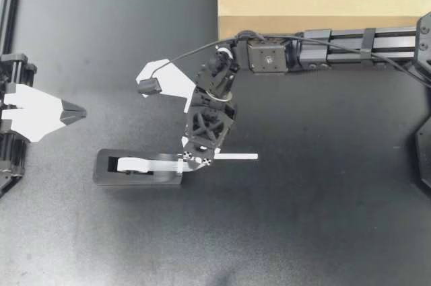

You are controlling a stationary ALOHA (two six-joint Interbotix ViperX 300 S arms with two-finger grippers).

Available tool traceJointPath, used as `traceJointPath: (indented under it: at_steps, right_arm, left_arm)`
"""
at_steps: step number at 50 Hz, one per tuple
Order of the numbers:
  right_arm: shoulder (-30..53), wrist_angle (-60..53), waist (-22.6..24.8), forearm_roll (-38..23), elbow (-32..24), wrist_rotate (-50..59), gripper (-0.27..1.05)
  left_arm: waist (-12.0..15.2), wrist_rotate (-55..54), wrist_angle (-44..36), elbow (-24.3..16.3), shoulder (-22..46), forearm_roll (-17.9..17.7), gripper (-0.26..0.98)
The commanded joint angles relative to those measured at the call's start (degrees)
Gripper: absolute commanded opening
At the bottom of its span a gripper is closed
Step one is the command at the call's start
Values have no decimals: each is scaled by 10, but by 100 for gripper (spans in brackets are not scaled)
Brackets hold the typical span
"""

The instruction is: Cut a small piece of tape from the tape dispenser then place it on the cardboard box's edge.

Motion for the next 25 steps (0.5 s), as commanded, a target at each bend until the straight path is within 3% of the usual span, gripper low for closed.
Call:
traceJointPath:
  at_steps: [1,14,25]
  right_arm:
    - [-28,-12,-3,2,5,-3,-7]
    - [-25,-64,-3,0,45,-6,-7]
    - [-77,-93,-3,-22,70,-5,-7]
  left_arm:
    - [1,1,-5,-11,2,-1,-13]
    - [1,1,-5,-9,3,-1,-13]
    - [1,0,-5,-9,21,-1,-13]
